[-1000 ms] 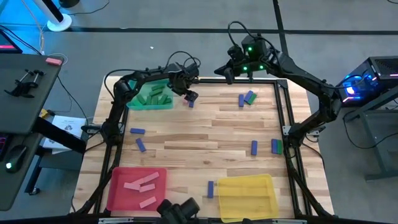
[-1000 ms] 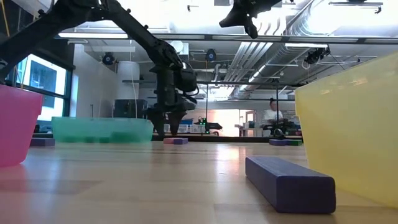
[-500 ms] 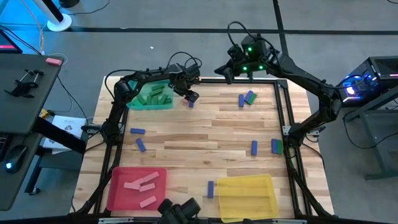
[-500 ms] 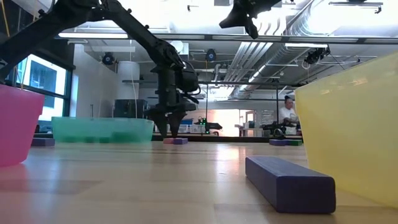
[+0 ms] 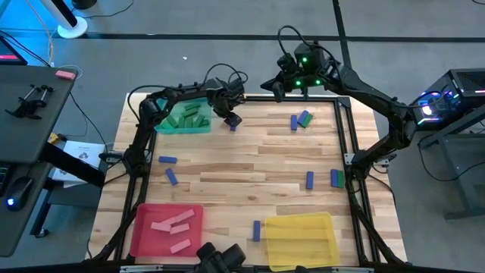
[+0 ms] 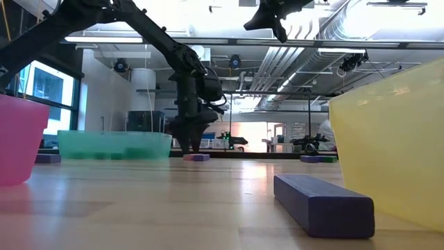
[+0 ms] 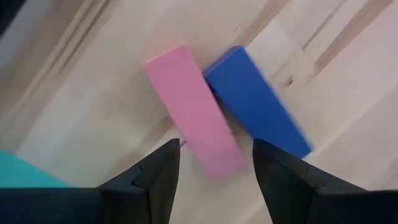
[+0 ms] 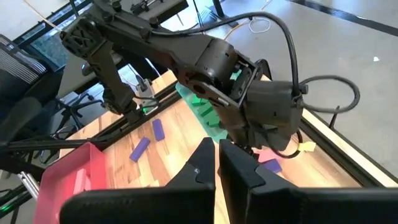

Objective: Sort blocks
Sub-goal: Put the pink block into the pink bin

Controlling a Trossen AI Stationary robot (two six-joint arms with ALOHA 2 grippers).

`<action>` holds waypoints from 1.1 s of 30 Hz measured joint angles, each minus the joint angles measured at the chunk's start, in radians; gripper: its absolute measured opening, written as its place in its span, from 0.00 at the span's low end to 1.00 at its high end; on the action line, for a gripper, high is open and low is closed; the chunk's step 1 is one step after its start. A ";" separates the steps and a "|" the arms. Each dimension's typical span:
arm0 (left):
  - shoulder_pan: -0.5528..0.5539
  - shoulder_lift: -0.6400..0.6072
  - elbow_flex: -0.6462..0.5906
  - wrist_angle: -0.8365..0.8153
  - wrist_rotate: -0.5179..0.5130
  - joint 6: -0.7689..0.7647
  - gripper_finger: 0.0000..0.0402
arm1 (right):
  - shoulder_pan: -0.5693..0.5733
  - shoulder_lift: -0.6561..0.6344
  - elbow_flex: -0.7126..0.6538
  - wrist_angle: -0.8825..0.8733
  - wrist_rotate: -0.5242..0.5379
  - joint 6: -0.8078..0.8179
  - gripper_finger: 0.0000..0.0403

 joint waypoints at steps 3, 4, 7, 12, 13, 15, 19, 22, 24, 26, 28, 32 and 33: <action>-0.013 0.000 -0.018 0.001 -0.046 0.054 0.47 | 0.000 0.000 0.000 0.000 0.000 0.000 0.00; -0.017 0.000 -0.022 0.007 -0.062 0.058 0.47 | 0.000 0.000 0.000 0.000 0.000 0.000 0.00; -0.026 0.000 -0.030 0.031 -0.093 0.057 0.47 | 0.000 0.000 0.000 0.000 0.001 0.000 0.00; -0.027 0.000 -0.031 0.055 -0.106 -0.013 0.47 | 0.000 0.000 0.000 0.000 0.007 0.007 0.00; -0.027 0.000 -0.031 0.052 -0.107 -0.013 0.47 | 0.000 0.000 0.000 0.000 0.007 0.007 0.00; -0.027 0.000 -0.031 0.050 -0.107 -0.022 0.47 | 0.000 0.000 0.000 0.001 0.007 0.008 0.00; -0.027 0.000 -0.031 0.044 -0.110 -0.070 0.47 | 0.000 0.000 0.000 0.001 0.007 0.008 0.00; -0.028 0.000 -0.031 0.048 -0.110 -0.074 0.47 | 0.000 0.000 0.000 0.001 0.007 0.007 0.00; -0.028 0.000 -0.031 0.050 -0.110 -0.076 0.47 | 0.000 0.000 0.000 0.001 0.007 0.005 0.00; -0.028 0.000 -0.031 0.049 -0.110 -0.076 0.47 | 0.000 0.000 0.000 0.001 0.007 0.005 0.00; -0.029 0.000 -0.031 0.044 -0.110 -0.076 0.47 | 0.000 0.000 0.000 0.001 0.007 0.004 0.00; -0.046 0.000 -0.031 0.050 -0.092 -0.044 0.47 | 0.000 0.000 0.000 0.001 0.007 -0.002 0.00; -0.052 0.000 -0.031 0.054 -0.085 -0.018 0.47 | 0.000 0.000 0.000 0.001 0.007 -0.003 0.00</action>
